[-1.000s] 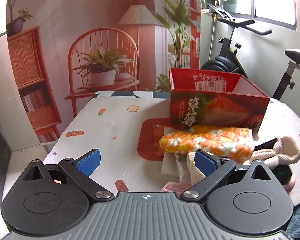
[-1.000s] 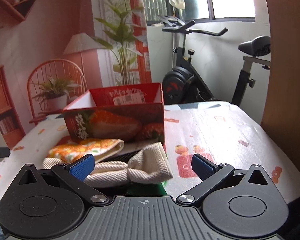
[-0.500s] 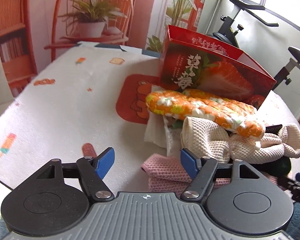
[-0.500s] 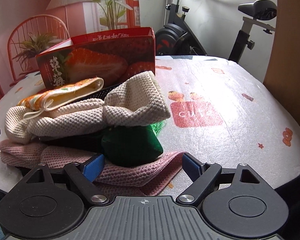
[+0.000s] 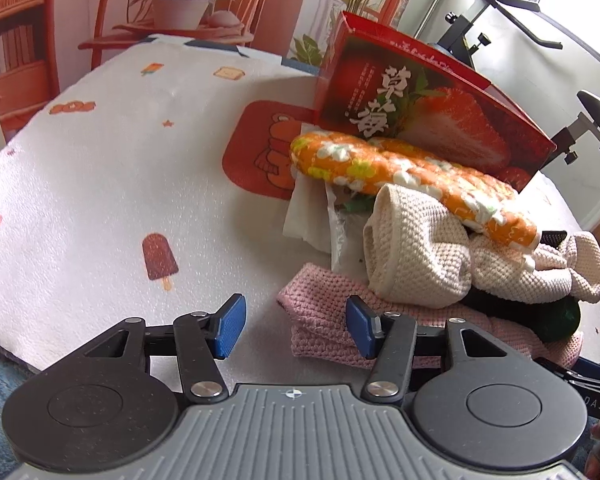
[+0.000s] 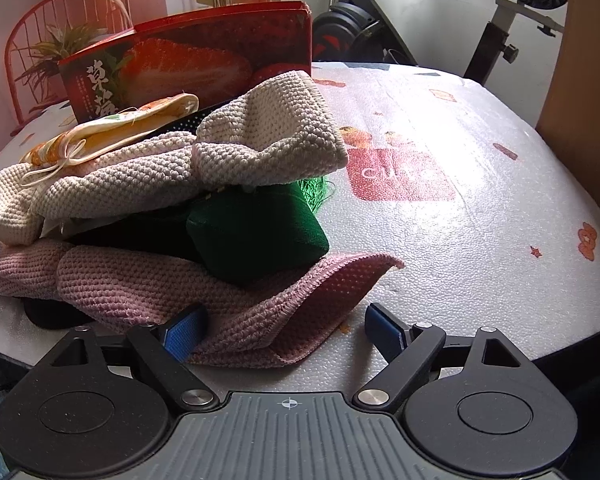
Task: Organize soft objects
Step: 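Move the right tool down toward the pink knit towel in the pile, then close the right gripper on the pink knit towel edge, then lift the pink towel with the right gripper and carry it over the red box, then open the right gripper to drop the pink towel into the box, then lower the right tool onto the orange floral padded cloth and close, then lift the orange floral cloth with the right gripper over the red box, then open the right gripper to release the orange cloth into the box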
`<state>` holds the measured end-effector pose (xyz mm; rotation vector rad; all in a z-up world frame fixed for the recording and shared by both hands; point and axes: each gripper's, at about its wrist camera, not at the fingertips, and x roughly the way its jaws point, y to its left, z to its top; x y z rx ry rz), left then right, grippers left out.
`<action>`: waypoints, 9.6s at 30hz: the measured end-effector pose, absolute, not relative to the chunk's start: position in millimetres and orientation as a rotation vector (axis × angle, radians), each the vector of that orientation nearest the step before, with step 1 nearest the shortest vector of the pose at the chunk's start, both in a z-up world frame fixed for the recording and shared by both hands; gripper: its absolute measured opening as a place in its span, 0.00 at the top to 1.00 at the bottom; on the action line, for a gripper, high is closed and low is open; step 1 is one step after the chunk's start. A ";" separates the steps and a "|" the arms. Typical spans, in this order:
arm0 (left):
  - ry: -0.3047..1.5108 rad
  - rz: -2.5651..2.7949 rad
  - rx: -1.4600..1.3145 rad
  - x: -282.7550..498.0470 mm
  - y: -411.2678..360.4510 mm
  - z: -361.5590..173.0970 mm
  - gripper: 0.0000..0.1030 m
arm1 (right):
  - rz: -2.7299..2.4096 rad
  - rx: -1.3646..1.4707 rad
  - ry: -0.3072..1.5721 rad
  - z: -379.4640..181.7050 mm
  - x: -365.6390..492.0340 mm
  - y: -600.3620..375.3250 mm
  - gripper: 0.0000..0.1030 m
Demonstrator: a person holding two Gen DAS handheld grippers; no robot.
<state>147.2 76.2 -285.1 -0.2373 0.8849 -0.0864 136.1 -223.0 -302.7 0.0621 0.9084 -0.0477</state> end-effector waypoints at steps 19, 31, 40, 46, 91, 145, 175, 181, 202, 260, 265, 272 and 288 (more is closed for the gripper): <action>0.871 -0.196 -0.068 139.6 44.9 -291.2 0.76 | 0.031 0.121 0.890 -299.7 131.7 -229.2 0.27; 0.834 -0.196 -0.053 135.0 44.2 -288.1 0.89 | 0.116 0.221 0.883 -297.1 129.2 -237.5 0.84; 0.748 -0.201 0.063 116.5 31.5 -266.6 0.90 | 0.178 0.220 0.867 -286.3 119.5 -232.9 0.91; 0.675 -0.250 0.064 100.0 26.9 -249.2 0.90 | 0.198 0.206 0.798 -269.3 105.4 -229.7 0.91; 0.346 -0.222 -0.113 103.4 46.7 -168.2 0.91 | 0.262 0.153 0.439 -190.1 110.5 -230.3 0.91; 0.825 -0.299 0.135 379.4 -34.2 -208.5 0.90 | 0.208 -0.070 0.873 -220.5 445.0 -211.2 0.90; 0.768 -0.327 -0.074 281.7 72.7 -196.7 0.45 | 0.238 0.181 0.804 -205.2 314.4 -197.4 0.46; 0.854 -0.298 -0.163 277.0 86.3 -234.4 0.45 | 0.254 0.259 0.902 -234.0 295.0 -182.4 0.46; 0.938 -0.230 -0.303 278.8 97.3 -281.5 0.44 | 0.257 0.320 1.002 -268.1 289.4 -172.0 0.47; 0.522 -0.297 -0.145 285.4 32.7 -136.7 0.86 | 0.417 0.159 0.581 -127.8 370.0 -203.2 0.91; 0.604 -0.254 -0.113 341.5 10.9 -155.4 0.86 | 0.326 0.057 0.616 -145.9 421.6 -198.9 0.91; 0.750 -0.203 -0.104 392.2 4.4 -191.9 0.86 | 0.276 -0.014 0.698 -179.6 465.1 -185.4 0.91; 0.772 -0.252 -0.032 402.9 -1.4 -198.2 0.59 | 0.162 -0.094 0.762 -216.8 484.9 -173.3 0.71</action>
